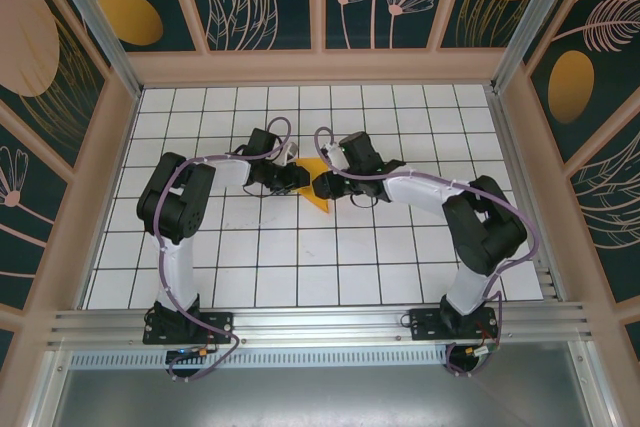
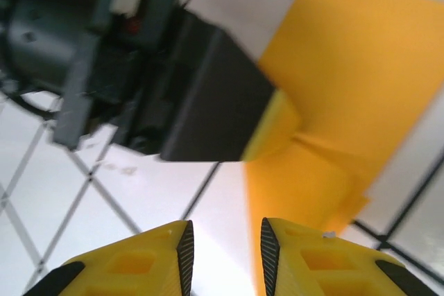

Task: Fold a paper plane with a square sheet of paper (fold left side to right side)
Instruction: Third fold the triangle at the center of the table.

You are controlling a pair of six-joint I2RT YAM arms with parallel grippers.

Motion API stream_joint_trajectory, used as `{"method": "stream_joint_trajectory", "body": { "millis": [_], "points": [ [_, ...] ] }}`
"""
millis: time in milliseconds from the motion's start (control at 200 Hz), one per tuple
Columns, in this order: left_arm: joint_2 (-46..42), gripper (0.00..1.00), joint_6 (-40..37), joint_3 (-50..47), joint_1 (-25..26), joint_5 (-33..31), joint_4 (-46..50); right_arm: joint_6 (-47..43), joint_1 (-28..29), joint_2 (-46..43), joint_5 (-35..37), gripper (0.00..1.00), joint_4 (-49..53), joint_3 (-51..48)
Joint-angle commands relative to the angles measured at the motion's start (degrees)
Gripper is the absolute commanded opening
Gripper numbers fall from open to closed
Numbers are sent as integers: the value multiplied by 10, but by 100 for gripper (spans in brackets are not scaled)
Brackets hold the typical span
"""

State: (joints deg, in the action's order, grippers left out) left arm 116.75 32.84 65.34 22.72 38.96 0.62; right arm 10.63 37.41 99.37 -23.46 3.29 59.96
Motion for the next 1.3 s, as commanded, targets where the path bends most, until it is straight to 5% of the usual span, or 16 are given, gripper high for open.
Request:
{"method": "stream_joint_trajectory", "body": {
  "millis": [0,861,1291],
  "points": [
    [27,28,-11,-20,3,-46,19,36,15,13,-99,34,-10,3],
    [28,27,-16,-15,4,-51,26,32,6,102,-48,33,37,12],
    [29,26,-20,-7,3,-60,34,40,4,90,-80,30,31,-39]
  ]
}}
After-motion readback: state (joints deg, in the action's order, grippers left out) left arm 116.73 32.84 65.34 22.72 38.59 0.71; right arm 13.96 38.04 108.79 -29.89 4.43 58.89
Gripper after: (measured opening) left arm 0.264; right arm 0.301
